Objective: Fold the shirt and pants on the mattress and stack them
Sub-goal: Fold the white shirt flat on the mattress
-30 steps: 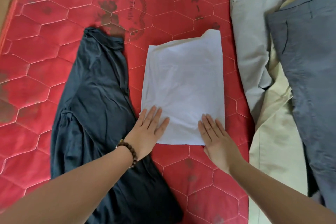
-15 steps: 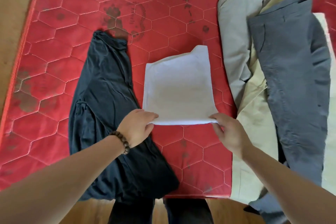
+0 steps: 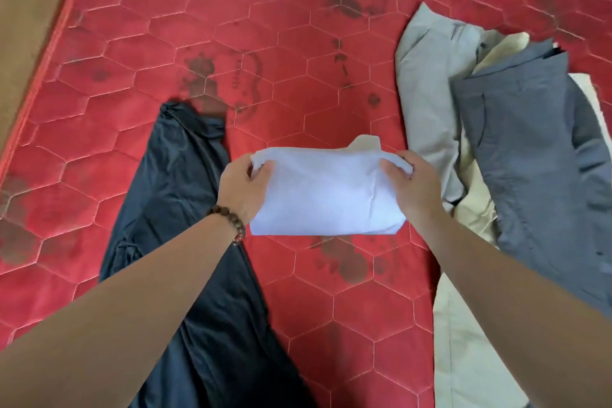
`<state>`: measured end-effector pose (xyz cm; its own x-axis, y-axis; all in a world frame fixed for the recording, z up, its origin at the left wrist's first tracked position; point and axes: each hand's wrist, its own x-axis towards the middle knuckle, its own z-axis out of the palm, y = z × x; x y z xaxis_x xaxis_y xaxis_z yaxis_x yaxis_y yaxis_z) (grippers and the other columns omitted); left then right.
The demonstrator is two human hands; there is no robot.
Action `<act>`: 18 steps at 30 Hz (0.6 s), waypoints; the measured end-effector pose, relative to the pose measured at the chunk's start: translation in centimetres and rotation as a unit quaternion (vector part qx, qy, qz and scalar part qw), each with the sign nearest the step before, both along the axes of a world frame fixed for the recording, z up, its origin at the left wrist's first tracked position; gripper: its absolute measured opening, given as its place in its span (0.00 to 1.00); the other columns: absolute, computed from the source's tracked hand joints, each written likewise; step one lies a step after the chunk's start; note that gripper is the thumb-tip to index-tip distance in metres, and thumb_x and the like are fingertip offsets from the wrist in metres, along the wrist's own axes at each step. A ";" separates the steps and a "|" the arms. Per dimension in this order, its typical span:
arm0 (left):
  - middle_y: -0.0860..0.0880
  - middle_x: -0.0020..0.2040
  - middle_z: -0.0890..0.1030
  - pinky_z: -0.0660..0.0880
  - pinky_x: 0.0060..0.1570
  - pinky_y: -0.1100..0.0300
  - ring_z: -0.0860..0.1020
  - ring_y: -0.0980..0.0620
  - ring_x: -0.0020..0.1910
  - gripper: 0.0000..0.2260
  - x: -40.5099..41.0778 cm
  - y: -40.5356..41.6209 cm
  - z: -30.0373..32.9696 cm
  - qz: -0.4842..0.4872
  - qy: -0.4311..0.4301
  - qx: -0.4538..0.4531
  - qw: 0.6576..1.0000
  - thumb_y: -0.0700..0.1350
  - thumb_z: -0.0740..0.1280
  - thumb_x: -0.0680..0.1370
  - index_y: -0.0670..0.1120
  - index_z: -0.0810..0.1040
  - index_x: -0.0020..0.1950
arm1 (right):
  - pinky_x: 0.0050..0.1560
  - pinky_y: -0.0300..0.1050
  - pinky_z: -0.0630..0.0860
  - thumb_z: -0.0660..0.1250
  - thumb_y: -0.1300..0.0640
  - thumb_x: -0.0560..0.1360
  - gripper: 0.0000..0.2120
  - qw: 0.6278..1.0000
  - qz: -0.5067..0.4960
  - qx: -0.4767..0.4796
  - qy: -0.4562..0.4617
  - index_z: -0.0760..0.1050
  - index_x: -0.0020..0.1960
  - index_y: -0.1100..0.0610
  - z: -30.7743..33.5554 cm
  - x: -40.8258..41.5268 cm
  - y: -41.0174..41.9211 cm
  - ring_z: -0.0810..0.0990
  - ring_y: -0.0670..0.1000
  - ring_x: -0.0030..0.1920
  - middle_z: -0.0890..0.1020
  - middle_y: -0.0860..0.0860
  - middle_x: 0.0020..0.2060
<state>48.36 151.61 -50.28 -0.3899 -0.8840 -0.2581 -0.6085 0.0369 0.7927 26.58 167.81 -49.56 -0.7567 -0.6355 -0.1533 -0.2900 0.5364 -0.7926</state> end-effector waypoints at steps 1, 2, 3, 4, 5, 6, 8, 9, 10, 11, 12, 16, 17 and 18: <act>0.49 0.31 0.66 0.63 0.29 0.63 0.64 0.54 0.30 0.15 -0.6 -0.6 -1.0 0.015 0.002 0.000 1.000 0.47 0.64 0.78 0.42 0.66 0.34 | 0.38 0.26 0.68 0.68 0.54 0.76 0.02 1.000 -0.003 0.005 0.002 0.77 0.45 0.52 -0.8 -0.8 -0.9 0.76 0.37 0.37 0.79 0.41 0.36; 0.51 0.30 0.64 0.60 0.27 0.65 0.61 0.56 0.28 0.17 -1.1 -1.1 -2.0 0.028 0.000 0.000 1.000 0.47 0.64 0.78 0.45 0.62 0.33 | 0.37 0.29 0.68 0.69 0.53 0.75 0.04 1.000 -0.007 0.016 0.003 0.77 0.44 0.53 -1.8 -1.4 -1.8 0.76 0.38 0.36 0.78 0.43 0.35; 0.51 0.30 0.63 0.61 0.26 0.65 0.60 0.57 0.27 0.17 -1.6 -1.4 -3.0 0.040 -0.005 -0.005 0.999 0.48 0.63 0.79 0.46 0.60 0.33 | 0.35 0.33 0.68 0.69 0.52 0.75 0.08 0.999 -0.012 0.030 0.005 0.76 0.43 0.56 -2.8 -2.0 -2.5 0.74 0.41 0.34 0.77 0.45 0.33; 0.52 0.30 0.63 0.62 0.26 0.66 0.61 0.57 0.26 0.17 -2.1 -1.7 -3.9 0.050 -0.011 -0.009 0.999 0.49 0.62 0.79 0.46 0.61 0.34 | 0.33 0.35 0.66 0.70 0.51 0.74 0.12 0.999 -0.019 0.043 0.008 0.75 0.41 0.59 -3.7 -2.5 -3.2 0.72 0.45 0.33 0.75 0.48 0.32; 0.52 0.31 0.67 0.63 0.29 0.67 0.63 0.58 0.28 0.15 -2.5 -1.9 -4.9 0.055 -0.022 -0.010 0.998 0.50 0.61 0.80 0.45 0.66 0.36 | 0.30 0.36 0.64 0.70 0.50 0.74 0.16 0.998 -0.027 0.051 0.015 0.72 0.39 0.61 -4.5 -2.9 -3.7 0.68 0.46 0.31 0.72 0.49 0.30; 0.51 0.35 0.72 0.65 0.35 0.64 0.68 0.57 0.32 0.14 -2.7 -2.0 -5.8 0.056 -0.038 -0.009 0.998 0.51 0.60 0.81 0.42 0.71 0.42 | 0.28 0.35 0.62 0.70 0.51 0.74 0.18 0.998 -0.032 0.052 0.026 0.68 0.35 0.61 -5.3 -3.1 -4.1 0.65 0.45 0.29 0.68 0.50 0.29; 0.46 0.47 0.80 0.69 0.43 0.58 0.77 0.46 0.43 0.17 -3.2 -2.2 -7.4 0.055 -0.075 -0.015 0.996 0.52 0.58 0.82 0.39 0.74 0.57 | 0.27 0.35 0.61 0.69 0.53 0.75 0.21 0.996 -0.032 0.050 0.061 0.60 0.32 0.55 -6.4 -3.5 -4.8 0.61 0.45 0.27 0.63 0.47 0.26; 0.43 0.47 0.80 0.71 0.43 0.56 0.78 0.41 0.46 0.17 -3.3 -2.4 -8.1 0.051 -0.095 -0.027 0.994 0.52 0.57 0.82 0.39 0.73 0.58 | 0.27 0.36 0.61 0.67 0.53 0.76 0.21 0.995 -0.027 0.055 0.078 0.59 0.32 0.54 -6.9 -3.6 -5.1 0.61 0.45 0.27 0.62 0.47 0.26; 0.42 0.43 0.80 0.71 0.40 0.54 0.78 0.38 0.44 0.16 -3.4 -2.5 -8.6 0.045 -0.115 -0.045 0.991 0.53 0.57 0.82 0.40 0.72 0.56 | 0.28 0.38 0.61 0.66 0.53 0.77 0.19 0.993 -0.018 0.071 0.093 0.60 0.33 0.54 -7.5 -3.7 -5.3 0.63 0.46 0.27 0.64 0.48 0.25; 0.44 0.38 0.77 0.71 0.37 0.53 0.78 0.38 0.41 0.15 -3.5 -2.4 -8.9 0.040 -0.133 -0.063 0.988 0.52 0.57 0.82 0.41 0.71 0.54 | 0.30 0.42 0.62 0.64 0.51 0.78 0.18 0.990 -0.008 0.094 0.108 0.61 0.34 0.55 -8.1 -3.7 -5.4 0.66 0.49 0.29 0.67 0.49 0.26; 0.45 0.36 0.75 0.70 0.35 0.53 0.78 0.38 0.39 0.13 -3.6 -2.4 -8.9 0.041 -0.145 -0.072 0.986 0.52 0.56 0.82 0.43 0.70 0.52 | 0.32 0.48 0.64 0.62 0.50 0.79 0.17 0.985 0.003 0.116 0.124 0.63 0.36 0.56 -8.6 -3.5 -5.5 0.69 0.54 0.31 0.69 0.51 0.26; 0.42 0.58 0.75 0.72 0.47 0.48 0.76 0.39 0.51 0.14 -3.8 -1.9 -7.4 0.021 -0.178 -0.177 0.968 0.42 0.61 0.79 0.43 0.70 0.64 | 0.37 0.48 0.66 0.61 0.47 0.79 0.14 0.975 -0.032 0.145 0.165 0.69 0.46 0.59 -8.3 -3.2 -5.5 0.75 0.61 0.40 0.76 0.56 0.37; 0.42 0.61 0.73 0.69 0.53 0.45 0.74 0.40 0.56 0.17 -3.9 -1.5 -7.1 -0.015 -0.189 -0.236 0.953 0.38 0.62 0.75 0.43 0.71 0.65 | 0.41 0.50 0.69 0.62 0.49 0.79 0.14 0.970 -0.042 0.123 0.206 0.71 0.51 0.61 -7.9 -2.9 -5.3 0.75 0.62 0.45 0.77 0.59 0.43; 0.42 0.63 0.73 0.65 0.58 0.43 0.72 0.40 0.59 0.20 -4.0 -0.9 -6.8 -0.060 -0.183 -0.287 0.938 0.36 0.61 0.72 0.44 0.73 0.64 | 0.47 0.53 0.71 0.62 0.52 0.79 0.14 0.960 -0.027 0.088 0.263 0.72 0.54 0.63 -7.5 -2.3 -5.0 0.75 0.63 0.49 0.77 0.61 0.48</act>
<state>44.33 150.69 -57.11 -0.4735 -0.8739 0.1103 -0.8005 0.4792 0.3599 24.30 162.83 -57.11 -0.7902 -0.5921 0.1583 -0.5934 0.6746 -0.4392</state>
